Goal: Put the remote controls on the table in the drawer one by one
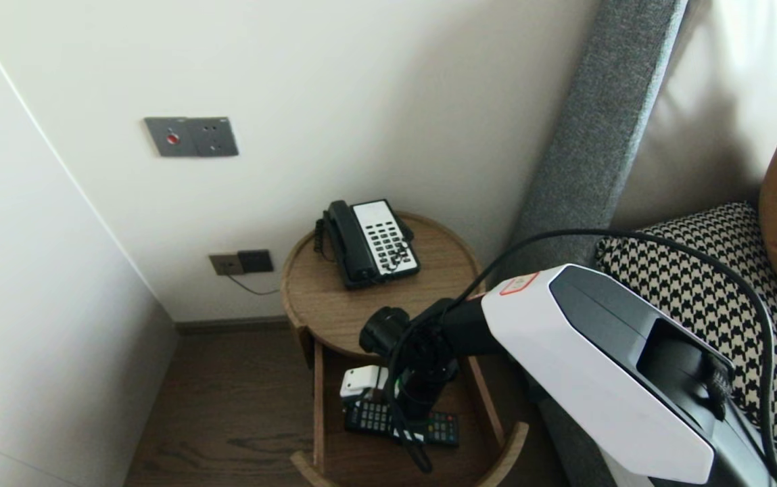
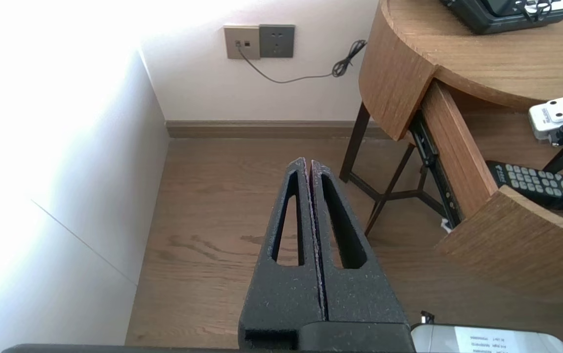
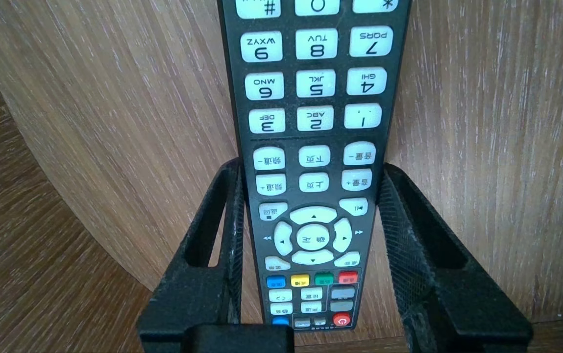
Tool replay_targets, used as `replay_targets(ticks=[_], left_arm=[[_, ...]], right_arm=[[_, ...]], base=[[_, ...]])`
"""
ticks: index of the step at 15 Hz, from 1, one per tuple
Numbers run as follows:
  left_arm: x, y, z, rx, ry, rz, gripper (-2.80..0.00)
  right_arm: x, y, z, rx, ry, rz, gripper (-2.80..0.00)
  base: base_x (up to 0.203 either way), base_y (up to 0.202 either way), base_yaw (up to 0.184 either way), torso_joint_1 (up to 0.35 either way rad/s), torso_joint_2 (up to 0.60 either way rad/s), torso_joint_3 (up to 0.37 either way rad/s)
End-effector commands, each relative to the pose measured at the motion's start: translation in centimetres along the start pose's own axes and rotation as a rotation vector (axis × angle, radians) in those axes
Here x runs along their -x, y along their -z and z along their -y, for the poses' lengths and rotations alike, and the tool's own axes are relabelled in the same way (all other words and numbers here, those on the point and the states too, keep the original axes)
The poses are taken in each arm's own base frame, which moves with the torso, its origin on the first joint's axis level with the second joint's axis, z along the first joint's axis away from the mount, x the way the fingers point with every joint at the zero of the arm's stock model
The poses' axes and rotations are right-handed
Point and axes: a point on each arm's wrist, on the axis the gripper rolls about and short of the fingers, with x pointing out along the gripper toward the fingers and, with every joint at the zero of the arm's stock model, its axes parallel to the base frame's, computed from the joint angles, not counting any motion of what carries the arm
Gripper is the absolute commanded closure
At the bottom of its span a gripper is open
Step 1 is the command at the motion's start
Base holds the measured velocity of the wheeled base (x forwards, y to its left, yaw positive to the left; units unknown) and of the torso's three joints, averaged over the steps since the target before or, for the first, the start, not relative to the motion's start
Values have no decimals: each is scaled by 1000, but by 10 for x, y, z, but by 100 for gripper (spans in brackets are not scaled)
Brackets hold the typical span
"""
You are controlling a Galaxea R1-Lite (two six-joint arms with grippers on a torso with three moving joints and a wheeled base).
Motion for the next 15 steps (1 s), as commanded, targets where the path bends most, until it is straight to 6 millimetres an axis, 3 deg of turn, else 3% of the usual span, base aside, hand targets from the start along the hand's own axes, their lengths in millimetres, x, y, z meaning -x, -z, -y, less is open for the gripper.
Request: replay_targets(ticks=[1,15], left_arm=[[0,0,0,0,-2,1,0],[0,0,0,0,-2,0,0]], right_arm=[[2,0,-1,5,-3,-2,0],[-3,1,-3,6,-12,-12,0]], base=[[0,0,0,0,0,0],[0,0,0,0,0,0]])
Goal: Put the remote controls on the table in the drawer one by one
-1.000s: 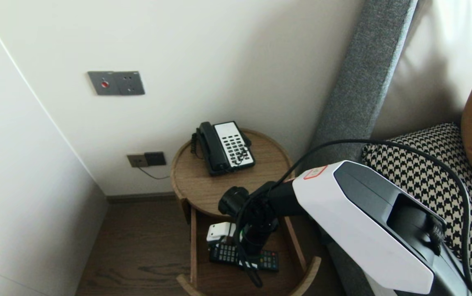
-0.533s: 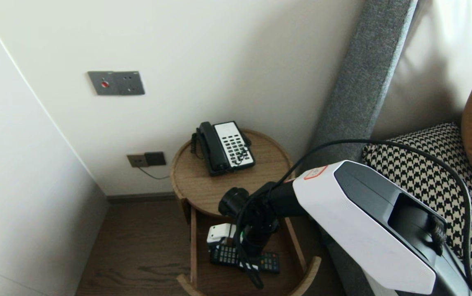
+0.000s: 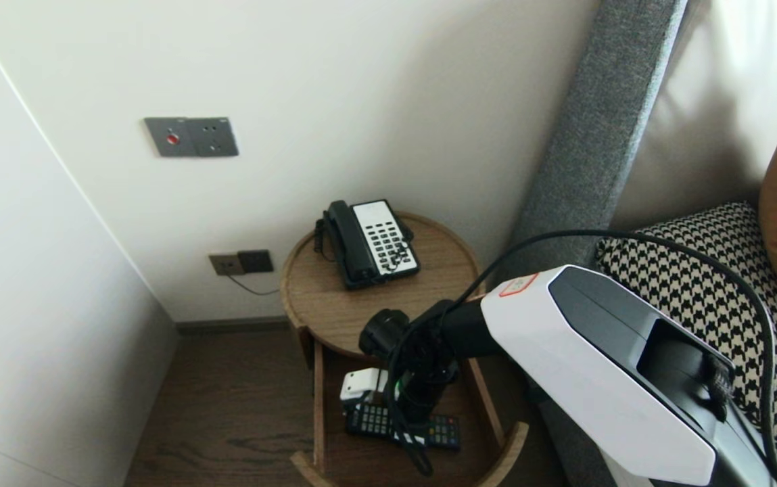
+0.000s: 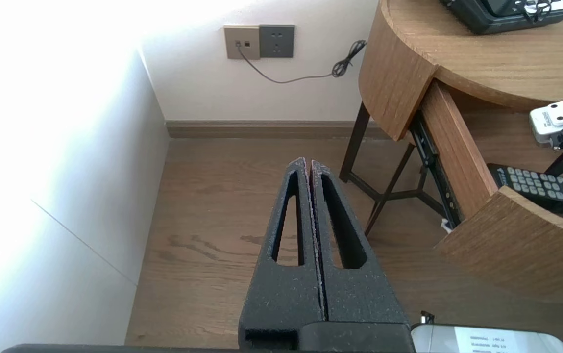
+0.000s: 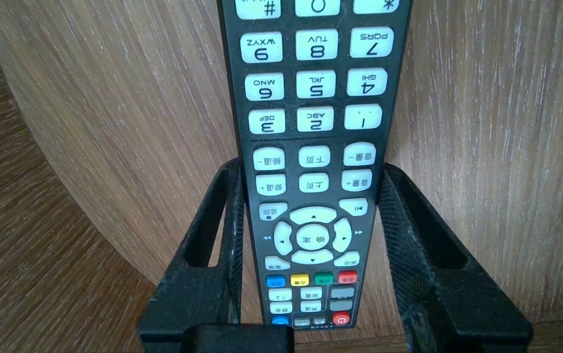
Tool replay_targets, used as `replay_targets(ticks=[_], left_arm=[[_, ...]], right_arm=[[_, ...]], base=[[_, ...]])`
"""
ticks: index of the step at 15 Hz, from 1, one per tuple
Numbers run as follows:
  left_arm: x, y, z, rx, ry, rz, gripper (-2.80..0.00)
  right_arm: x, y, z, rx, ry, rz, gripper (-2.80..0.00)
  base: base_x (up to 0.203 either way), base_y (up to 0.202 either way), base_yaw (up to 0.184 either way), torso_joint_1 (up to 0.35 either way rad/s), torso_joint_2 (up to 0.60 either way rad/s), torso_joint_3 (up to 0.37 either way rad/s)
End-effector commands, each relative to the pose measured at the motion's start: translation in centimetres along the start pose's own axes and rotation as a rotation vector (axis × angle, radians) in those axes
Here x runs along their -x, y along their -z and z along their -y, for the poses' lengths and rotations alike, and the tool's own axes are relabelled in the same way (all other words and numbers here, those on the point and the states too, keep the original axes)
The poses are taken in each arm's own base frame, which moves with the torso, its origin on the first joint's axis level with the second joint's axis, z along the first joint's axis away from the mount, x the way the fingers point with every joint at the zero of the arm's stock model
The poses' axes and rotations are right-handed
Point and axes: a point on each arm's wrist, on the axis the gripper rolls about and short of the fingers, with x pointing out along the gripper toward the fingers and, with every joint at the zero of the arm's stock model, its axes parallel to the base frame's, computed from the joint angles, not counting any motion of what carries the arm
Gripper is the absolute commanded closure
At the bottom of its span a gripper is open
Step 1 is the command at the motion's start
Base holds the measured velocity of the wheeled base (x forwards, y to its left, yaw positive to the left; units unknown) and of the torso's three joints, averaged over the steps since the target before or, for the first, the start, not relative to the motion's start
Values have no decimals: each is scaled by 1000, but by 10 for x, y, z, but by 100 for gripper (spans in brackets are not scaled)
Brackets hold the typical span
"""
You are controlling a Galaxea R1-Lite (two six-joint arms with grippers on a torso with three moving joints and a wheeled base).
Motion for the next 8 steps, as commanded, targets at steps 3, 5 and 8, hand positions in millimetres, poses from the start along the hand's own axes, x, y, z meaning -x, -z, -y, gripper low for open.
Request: replay_targets(ticks=[3,5,8], left_arm=[[0,0,0,0,-1,-2,0],[0,0,0,0,-2,-1,0],[0,0,0,0,0,-1,0]], right_arm=[[2,0,0,3,0,0,-280],[4,-1,0,3,4,5,-280],[5,-1,-1,3,2,4,-280]], base=[[0,0,0,0,0,0],[0,0,0,0,0,0],[0,0,0,0,0,0]])
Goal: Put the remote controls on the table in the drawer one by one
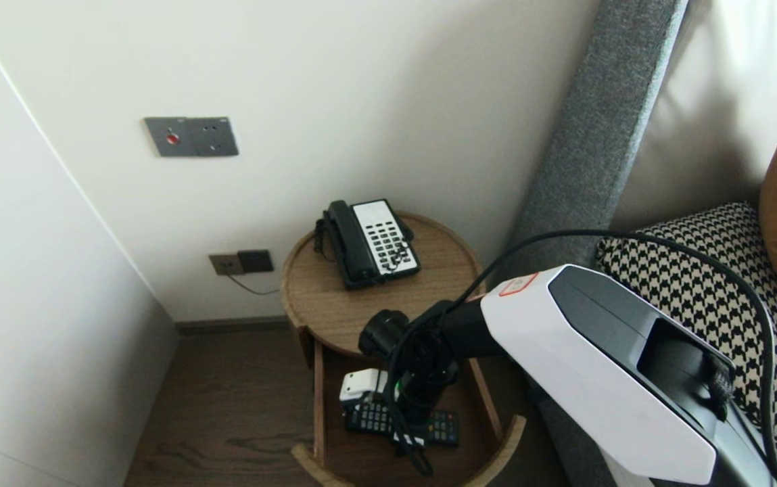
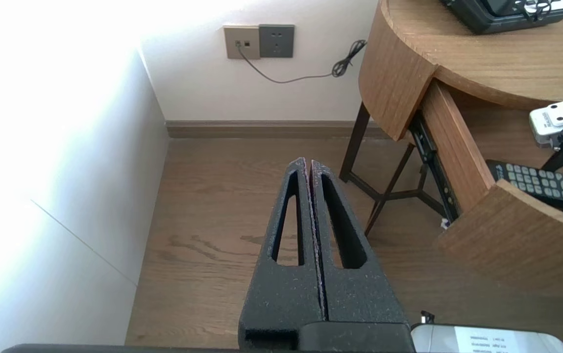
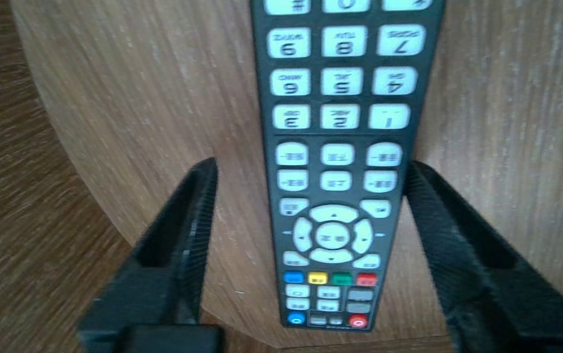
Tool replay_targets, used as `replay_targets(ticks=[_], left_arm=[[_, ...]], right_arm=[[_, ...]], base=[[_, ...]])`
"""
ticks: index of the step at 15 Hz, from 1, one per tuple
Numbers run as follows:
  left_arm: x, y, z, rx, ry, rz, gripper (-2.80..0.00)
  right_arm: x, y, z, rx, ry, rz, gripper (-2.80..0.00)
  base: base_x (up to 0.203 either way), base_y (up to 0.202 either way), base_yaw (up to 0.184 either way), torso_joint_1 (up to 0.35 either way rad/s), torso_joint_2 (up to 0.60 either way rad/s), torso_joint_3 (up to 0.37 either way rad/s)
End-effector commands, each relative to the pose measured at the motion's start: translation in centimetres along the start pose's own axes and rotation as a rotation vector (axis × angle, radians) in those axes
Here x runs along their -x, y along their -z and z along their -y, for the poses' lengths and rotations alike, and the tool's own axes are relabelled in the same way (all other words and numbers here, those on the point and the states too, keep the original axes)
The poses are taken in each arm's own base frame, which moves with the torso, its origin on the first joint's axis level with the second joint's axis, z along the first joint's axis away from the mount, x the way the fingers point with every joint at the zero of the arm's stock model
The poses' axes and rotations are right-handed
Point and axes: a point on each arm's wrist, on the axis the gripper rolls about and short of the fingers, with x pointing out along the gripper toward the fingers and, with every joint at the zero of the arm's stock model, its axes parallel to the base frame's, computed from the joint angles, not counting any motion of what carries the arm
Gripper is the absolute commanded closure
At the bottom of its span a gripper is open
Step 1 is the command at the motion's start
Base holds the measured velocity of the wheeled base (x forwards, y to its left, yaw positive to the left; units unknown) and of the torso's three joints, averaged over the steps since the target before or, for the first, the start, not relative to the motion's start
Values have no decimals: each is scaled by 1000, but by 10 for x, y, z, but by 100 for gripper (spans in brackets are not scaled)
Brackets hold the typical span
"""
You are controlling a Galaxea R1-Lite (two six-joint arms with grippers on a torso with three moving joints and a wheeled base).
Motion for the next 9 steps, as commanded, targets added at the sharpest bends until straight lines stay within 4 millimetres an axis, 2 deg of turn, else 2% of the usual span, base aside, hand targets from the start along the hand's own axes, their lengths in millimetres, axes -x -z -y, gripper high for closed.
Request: replay_targets(ticks=[1,9], left_arm=[[0,0,0,1,-1,0,0],[0,0,0,1,-2,0,0]], right_arm=[[3,0,-1,4,1,0,-280],[51,4,-6,2,18,22,-280]], base=[[0,0,0,0,0,0],[0,0,0,0,0,0]])
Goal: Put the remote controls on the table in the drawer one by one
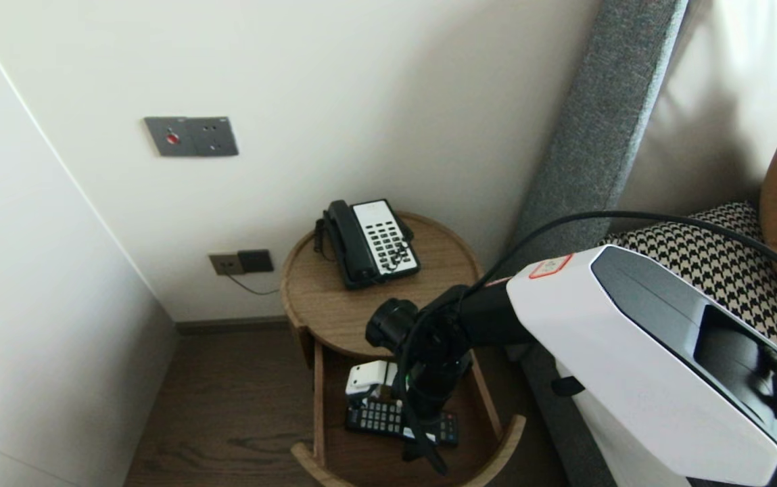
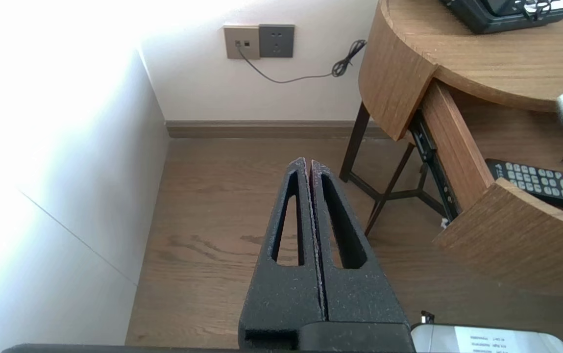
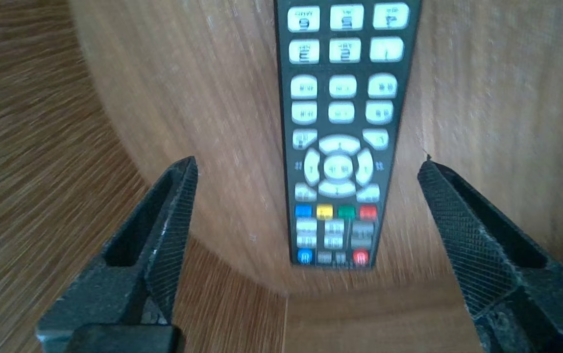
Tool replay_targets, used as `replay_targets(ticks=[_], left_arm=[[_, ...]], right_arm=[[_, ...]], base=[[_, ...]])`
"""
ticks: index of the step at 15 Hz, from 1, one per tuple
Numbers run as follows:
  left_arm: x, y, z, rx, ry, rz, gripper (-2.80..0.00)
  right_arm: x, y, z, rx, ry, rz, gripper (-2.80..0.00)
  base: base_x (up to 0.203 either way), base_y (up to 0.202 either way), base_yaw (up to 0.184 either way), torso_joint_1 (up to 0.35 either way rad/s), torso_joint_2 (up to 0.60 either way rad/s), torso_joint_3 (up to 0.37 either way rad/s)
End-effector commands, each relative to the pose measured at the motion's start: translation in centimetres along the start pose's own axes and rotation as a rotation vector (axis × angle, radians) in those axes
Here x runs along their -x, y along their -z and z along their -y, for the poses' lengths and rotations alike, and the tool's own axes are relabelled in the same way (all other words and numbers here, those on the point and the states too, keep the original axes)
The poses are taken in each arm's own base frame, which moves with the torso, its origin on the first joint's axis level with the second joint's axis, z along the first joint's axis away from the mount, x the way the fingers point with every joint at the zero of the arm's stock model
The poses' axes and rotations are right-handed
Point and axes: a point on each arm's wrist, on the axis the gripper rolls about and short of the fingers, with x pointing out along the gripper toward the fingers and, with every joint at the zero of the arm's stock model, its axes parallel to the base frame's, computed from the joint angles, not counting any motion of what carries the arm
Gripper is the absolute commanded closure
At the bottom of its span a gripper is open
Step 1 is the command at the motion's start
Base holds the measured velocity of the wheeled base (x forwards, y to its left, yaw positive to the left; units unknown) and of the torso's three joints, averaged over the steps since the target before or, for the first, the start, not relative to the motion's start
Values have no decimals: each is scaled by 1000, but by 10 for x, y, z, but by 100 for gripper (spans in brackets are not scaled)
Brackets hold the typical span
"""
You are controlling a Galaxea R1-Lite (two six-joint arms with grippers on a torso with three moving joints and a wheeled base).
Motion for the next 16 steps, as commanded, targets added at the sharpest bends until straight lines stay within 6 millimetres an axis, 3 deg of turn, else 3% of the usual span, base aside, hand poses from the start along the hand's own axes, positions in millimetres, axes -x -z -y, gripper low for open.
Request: replay_targets(ticks=[1,16], left_arm=[[0,0,0,1,-2,-2,0],[0,0,0,1,-2,-2,0]], right_arm=[[22,0,-3,6,20,28,-280],[93,9,-14,-15,85,104,-280]], base=[[0,0,0,0,0,0],[0,0,0,0,0,0]])
